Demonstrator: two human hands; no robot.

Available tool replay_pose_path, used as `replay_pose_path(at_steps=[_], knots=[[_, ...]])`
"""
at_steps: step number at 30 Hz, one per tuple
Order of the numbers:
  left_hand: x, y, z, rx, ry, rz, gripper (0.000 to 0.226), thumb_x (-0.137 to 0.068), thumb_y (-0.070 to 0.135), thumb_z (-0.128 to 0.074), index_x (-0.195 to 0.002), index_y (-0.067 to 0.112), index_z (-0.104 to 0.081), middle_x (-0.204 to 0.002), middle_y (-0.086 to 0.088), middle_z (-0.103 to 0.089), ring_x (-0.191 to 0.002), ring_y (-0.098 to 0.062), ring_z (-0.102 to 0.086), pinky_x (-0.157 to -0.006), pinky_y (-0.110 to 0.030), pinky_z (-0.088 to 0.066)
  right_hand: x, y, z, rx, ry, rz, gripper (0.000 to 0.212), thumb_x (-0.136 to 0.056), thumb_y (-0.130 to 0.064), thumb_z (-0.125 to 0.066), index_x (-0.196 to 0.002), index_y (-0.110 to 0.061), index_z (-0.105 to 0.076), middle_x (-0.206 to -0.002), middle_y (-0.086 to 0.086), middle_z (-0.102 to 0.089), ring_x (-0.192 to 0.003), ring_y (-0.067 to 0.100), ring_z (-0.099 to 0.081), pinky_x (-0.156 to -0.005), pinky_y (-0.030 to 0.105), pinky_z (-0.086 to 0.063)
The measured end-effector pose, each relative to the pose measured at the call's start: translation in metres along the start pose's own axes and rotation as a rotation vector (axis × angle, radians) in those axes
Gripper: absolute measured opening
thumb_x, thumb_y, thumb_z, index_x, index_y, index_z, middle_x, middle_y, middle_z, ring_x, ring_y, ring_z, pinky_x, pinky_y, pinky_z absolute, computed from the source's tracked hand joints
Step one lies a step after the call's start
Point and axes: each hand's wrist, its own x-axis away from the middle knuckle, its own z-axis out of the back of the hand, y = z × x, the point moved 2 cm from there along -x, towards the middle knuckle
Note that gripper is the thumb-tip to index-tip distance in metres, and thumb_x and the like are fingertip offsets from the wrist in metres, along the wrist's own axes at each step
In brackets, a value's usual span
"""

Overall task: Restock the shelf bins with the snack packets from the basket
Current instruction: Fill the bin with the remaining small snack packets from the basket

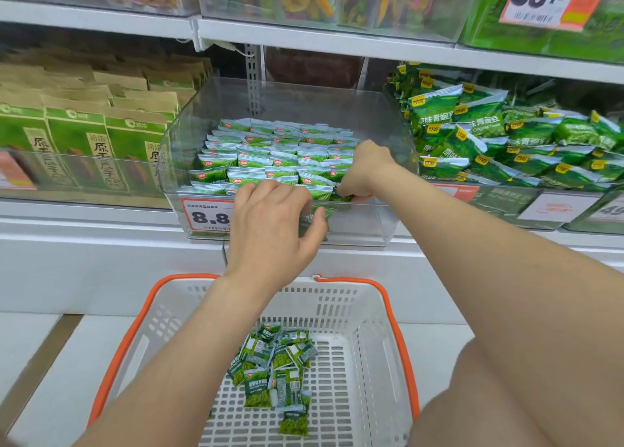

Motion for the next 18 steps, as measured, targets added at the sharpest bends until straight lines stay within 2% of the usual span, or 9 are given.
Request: replay_pose_path(at_steps=[4, 5, 7, 9, 12, 14, 15, 17, 18], knots=[[0.0, -0.001, -0.001, 0.008, 0.001, -0.005, 0.025, -0.098, 0.042, -0.055, -0.083, 0.023, -0.062, -0.077, 0.009, -0.062, -0.086, -0.022, -0.055, -0.09, -0.04, -0.036, 0.001, 0.004, -0.004, -0.038, 0.022, 0.047, 0.015, -0.094, -0.007, -0.058, -0.091, -0.007, -0.044, -0.106, 0.016, -0.052, -0.086, 0.027, -0.054, -0.052, 0.028, -0.038], [0.0, -0.001, -0.001, 0.01, 0.002, -0.006, 0.025, -0.098, 0.042, -0.055, -0.083, 0.023, -0.062, -0.077, 0.009, -0.062, -0.086, -0.022, -0.055, -0.091, -0.04, -0.036, 0.003, 0.004, -0.004, -0.03, 0.038, 0.054, 0.016, -0.093, -0.006, -0.061, -0.094, -0.007, -0.045, -0.111, 0.018, -0.054, -0.085, 0.028, -0.056, -0.055, 0.029, -0.039], [0.0, -0.002, 0.0, 0.015, 0.0, -0.015, 0.024, -0.099, 0.041, -0.054, -0.085, 0.023, -0.062, -0.079, 0.009, -0.062, -0.087, -0.022, -0.055, -0.092, -0.04, -0.036, 0.009, 0.005, -0.001, -0.007, 0.109, 0.045, 0.024, -0.091, -0.009, -0.07, -0.107, -0.005, -0.053, -0.122, 0.02, -0.056, -0.101, 0.036, -0.061, -0.068, 0.033, -0.042], [0.001, -0.001, 0.001, 0.016, -0.005, -0.036, 0.022, -0.099, 0.04, -0.054, -0.089, 0.023, -0.063, -0.081, 0.01, -0.063, -0.088, -0.022, -0.056, -0.092, -0.04, -0.035, 0.021, 0.003, 0.008, 0.034, 0.193, 0.086, 0.025, -0.092, -0.008, -0.072, -0.11, -0.006, -0.055, -0.123, 0.021, -0.056, -0.11, 0.041, -0.061, -0.074, 0.036, -0.043], [0.0, -0.003, 0.003, 0.038, -0.013, -0.058, 0.021, -0.098, 0.038, -0.054, -0.098, 0.021, -0.066, -0.09, 0.008, -0.067, -0.094, -0.024, -0.059, -0.1, -0.04, -0.035, 0.041, -0.001, 0.023, 0.09, 0.312, 0.216, 0.013, -0.097, -0.006, -0.061, -0.101, -0.008, -0.049, -0.102, 0.017, -0.048, -0.095, 0.042, -0.054, -0.072, 0.039, -0.04], [0.0, -0.005, 0.003, 0.067, 0.0, -0.082, 0.021, -0.095, 0.032, -0.06, -0.108, 0.017, -0.067, -0.105, 0.002, -0.07, -0.109, -0.026, -0.061, -0.113, -0.042, -0.032, 0.059, -0.005, 0.028, 0.086, 0.402, 0.325, 0.005, -0.097, -0.013, -0.054, -0.098, -0.009, -0.053, -0.093, 0.012, -0.047, -0.085, 0.038, -0.049, -0.068, 0.039, -0.039], [0.002, -0.005, 0.004, 0.086, 0.021, -0.097, 0.023, -0.093, 0.026, -0.064, -0.112, 0.013, -0.067, -0.116, -0.002, -0.07, -0.12, -0.029, -0.06, -0.118, -0.043, -0.031, 0.069, -0.008, 0.029, 0.06, 0.427, 0.381, 0.011, -0.095, -0.019, -0.052, -0.098, -0.011, -0.058, -0.09, 0.01, -0.054, -0.084, 0.038, -0.052, -0.066, 0.039, -0.042], [0.008, -0.004, 0.008, 0.107, 0.145, -0.133, 0.022, -0.089, 0.01, -0.067, -0.11, 0.006, -0.068, -0.125, -0.011, -0.067, -0.126, -0.037, -0.057, -0.113, -0.047, -0.038, 0.092, -0.013, 0.032, -0.003, 0.434, 0.495, 0.018, -0.086, -0.03, -0.051, -0.091, -0.02, -0.065, -0.081, 0.005, -0.064, -0.083, 0.035, -0.059, -0.067, 0.041, -0.052], [0.014, -0.002, 0.011, 0.078, 0.241, -0.146, 0.015, -0.088, 0.005, -0.067, -0.103, 0.005, -0.069, -0.117, -0.014, -0.067, -0.116, -0.04, -0.059, -0.102, -0.047, -0.044, 0.104, -0.015, 0.032, -0.015, 0.409, 0.542, 0.019, -0.082, -0.033, -0.052, -0.085, -0.02, -0.066, -0.075, 0.002, -0.065, -0.08, 0.033, -0.06, -0.067, 0.04, -0.055]])
